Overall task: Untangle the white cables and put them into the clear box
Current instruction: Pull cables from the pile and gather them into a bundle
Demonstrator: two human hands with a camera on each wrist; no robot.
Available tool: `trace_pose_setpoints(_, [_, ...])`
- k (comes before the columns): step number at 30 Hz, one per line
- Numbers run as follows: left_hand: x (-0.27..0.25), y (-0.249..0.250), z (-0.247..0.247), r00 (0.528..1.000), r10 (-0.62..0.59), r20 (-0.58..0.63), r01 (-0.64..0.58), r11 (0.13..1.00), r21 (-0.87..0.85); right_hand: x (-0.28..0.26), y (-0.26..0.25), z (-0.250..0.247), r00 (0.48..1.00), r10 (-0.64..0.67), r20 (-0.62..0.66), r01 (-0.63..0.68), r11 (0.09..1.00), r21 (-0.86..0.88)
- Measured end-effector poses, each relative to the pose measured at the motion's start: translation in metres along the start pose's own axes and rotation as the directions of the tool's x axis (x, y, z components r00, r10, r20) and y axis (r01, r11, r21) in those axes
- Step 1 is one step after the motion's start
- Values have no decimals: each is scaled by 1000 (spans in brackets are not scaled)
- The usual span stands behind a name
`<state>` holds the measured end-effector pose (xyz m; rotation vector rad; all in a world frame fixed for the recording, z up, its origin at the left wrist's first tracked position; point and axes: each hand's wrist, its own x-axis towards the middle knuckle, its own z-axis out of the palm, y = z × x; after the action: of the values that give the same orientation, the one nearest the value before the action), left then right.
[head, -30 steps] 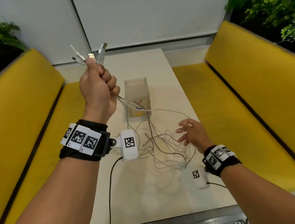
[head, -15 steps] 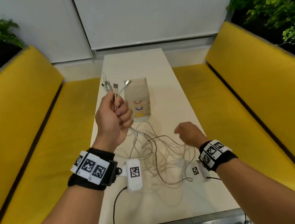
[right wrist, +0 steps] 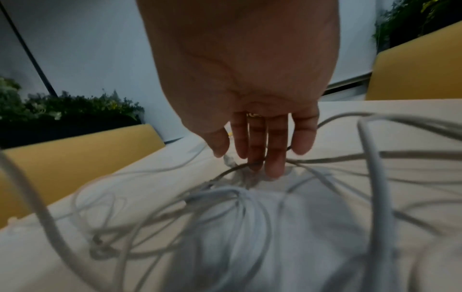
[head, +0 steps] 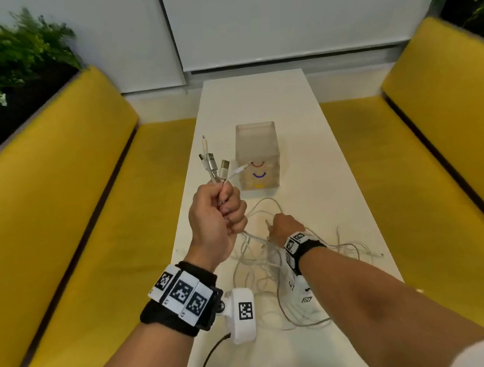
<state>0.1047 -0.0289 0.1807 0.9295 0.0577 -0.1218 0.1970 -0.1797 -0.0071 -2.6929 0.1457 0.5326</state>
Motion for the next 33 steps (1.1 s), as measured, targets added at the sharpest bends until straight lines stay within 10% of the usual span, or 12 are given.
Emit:
trace_pose_setpoints(7, [18,-7,-3,998,44,-35,-41,996,84,0,5,13,999,38,12,-37,994,-99])
trace_pose_setpoints(11, [28,-9,-12,991,72,-112,-57,990,131,-4,8,0,999,44,30,-50,967,251])
trace_pose_setpoints(16, [41,-10,-23,974,131,-185,-81,964,252,-40,5,-40,989,-77,-127,143,717,682])
trace_pose_setpoints(27, [35,-31,6,982,179,-66,-121,852,510,-126,-36,-143,914,-273,-301,390,385,836])
trace_pose_setpoints(33, [30,-34,32,966,256,21,-233,839,492,-142,-49,-147,878,-245,-412,479,487,730])
